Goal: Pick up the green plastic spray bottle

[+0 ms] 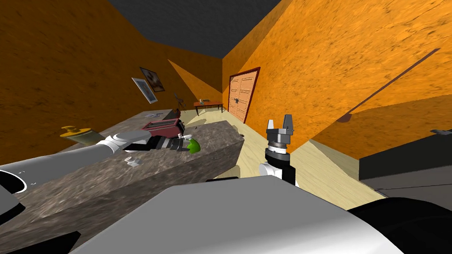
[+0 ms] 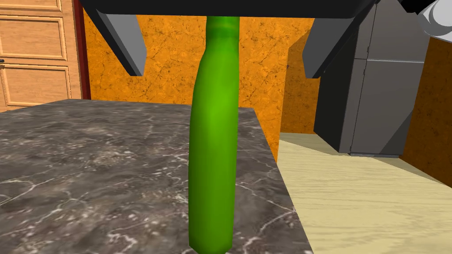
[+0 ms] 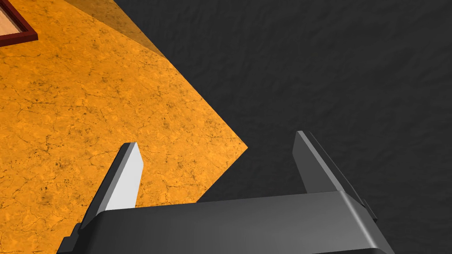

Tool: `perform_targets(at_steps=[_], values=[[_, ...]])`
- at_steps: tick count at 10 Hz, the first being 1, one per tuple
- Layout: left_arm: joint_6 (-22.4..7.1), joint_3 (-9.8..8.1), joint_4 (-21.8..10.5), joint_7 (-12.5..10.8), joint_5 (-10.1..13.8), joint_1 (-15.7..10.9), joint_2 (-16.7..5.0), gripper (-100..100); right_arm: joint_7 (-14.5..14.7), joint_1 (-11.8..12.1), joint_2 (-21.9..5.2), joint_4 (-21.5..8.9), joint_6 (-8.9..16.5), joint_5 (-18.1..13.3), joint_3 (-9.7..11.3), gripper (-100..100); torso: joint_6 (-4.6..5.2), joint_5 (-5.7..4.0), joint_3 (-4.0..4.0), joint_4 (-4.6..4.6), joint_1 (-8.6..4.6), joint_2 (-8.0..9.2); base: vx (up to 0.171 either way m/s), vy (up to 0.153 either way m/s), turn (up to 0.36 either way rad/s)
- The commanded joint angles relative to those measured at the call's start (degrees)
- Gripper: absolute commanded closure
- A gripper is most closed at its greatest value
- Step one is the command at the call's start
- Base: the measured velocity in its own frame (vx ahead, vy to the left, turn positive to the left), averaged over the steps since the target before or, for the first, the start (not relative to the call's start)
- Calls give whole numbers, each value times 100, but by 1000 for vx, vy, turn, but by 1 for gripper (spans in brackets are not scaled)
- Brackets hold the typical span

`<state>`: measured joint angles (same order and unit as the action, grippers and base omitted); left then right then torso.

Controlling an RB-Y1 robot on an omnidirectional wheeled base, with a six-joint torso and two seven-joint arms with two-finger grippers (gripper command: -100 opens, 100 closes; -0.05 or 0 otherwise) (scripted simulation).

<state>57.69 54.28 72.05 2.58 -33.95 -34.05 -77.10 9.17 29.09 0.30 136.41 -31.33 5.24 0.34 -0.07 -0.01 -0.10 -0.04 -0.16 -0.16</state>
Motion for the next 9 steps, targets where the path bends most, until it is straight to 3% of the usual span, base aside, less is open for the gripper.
perform_targets(at_steps=[1, 3, 4, 6, 7, 9], values=[[-160, -84, -24, -286, -286, -120, 286, -100, 0, 0, 0, 0, 0, 0, 0, 0, 0, 0, 0, 0, 0, 0, -44, 98, -146], [-160, -84, -24, -500, -493, -120, 328, -100, 0, -1, -1, 0, 0, 0, -1, 0, -2, 14, 17, 7, 58, 30, -54, 115, -49], [-321, -167, -49, -737, -736, -240, 602, -100, 0, 0, -1, -1, 0, 0, -1, 0, -4, 12, 17, 7, 45, 28, -80, 109, -109], [-321, -167, -49, -1000, -986, -240, 657, -100, 0, -1, -1, -1, 0, 0, -1, 0, -2, 14, 20, 8, 55, 33, -34, 98, -49], [-481, -251, -73, -1168, -1198, -360, 933, -100, 0, 0, -1, -1, 0, 0, -1, 0, -4, 11, 13, 6, 40, 20, -48, 106, -108], [-481, -251, -73, -1499, -1479, -360, 985, -100, 0, -1, -1, -1, 0, 0, -1, 0, -2, 13, 17, 7, 52, 29, -46, 90, -51]])
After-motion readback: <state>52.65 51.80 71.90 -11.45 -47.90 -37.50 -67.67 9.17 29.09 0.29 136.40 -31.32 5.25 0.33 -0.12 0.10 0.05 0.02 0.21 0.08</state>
